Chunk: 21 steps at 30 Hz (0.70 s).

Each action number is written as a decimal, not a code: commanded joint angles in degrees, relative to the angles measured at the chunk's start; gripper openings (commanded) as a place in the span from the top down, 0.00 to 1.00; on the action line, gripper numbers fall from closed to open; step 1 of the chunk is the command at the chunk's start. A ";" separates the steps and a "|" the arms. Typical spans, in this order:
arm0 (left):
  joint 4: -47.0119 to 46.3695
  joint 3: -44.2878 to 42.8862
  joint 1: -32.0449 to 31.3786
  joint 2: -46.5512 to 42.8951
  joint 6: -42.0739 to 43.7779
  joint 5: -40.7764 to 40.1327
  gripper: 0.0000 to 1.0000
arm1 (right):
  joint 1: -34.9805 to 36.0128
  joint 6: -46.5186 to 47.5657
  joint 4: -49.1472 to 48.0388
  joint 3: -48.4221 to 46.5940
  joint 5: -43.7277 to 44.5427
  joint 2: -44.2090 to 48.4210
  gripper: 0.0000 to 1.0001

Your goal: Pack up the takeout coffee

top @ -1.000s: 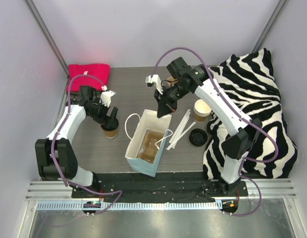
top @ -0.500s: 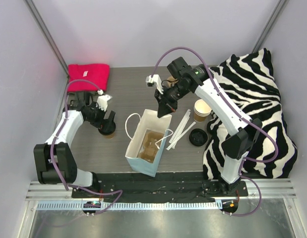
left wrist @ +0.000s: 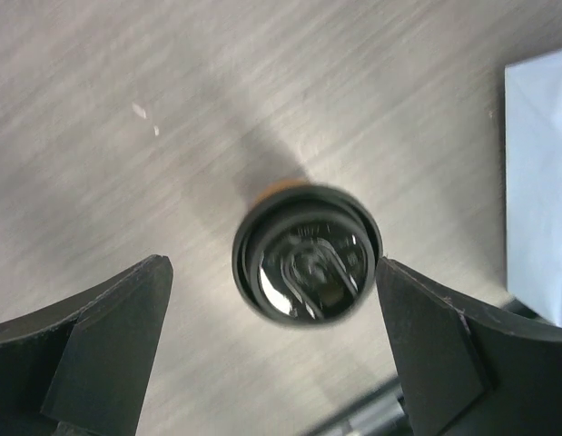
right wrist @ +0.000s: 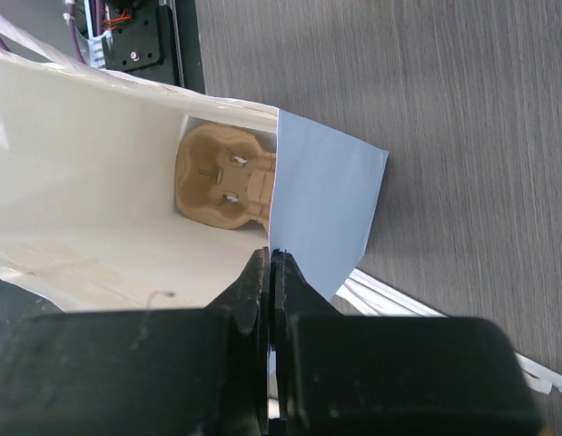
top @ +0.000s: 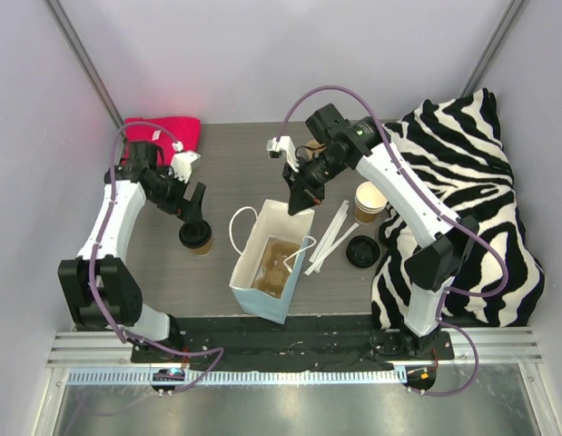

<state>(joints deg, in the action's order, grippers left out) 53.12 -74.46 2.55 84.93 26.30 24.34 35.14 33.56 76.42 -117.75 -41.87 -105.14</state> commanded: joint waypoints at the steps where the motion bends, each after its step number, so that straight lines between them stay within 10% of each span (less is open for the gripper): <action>1: 11.55 -5.96 -0.52 1.47 0.50 -4.46 0.00 | -0.24 1.15 0.31 -1.95 -0.94 0.47 0.99; 21: 23.61 -16.26 -8.61 7.63 -21.64 -20.20 0.00 | -0.24 0.72 0.57 -3.89 -1.11 -1.03 0.99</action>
<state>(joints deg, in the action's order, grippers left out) 75.68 -89.69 -5.74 92.92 11.86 8.23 35.11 33.95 77.01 -119.20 -41.89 -106.56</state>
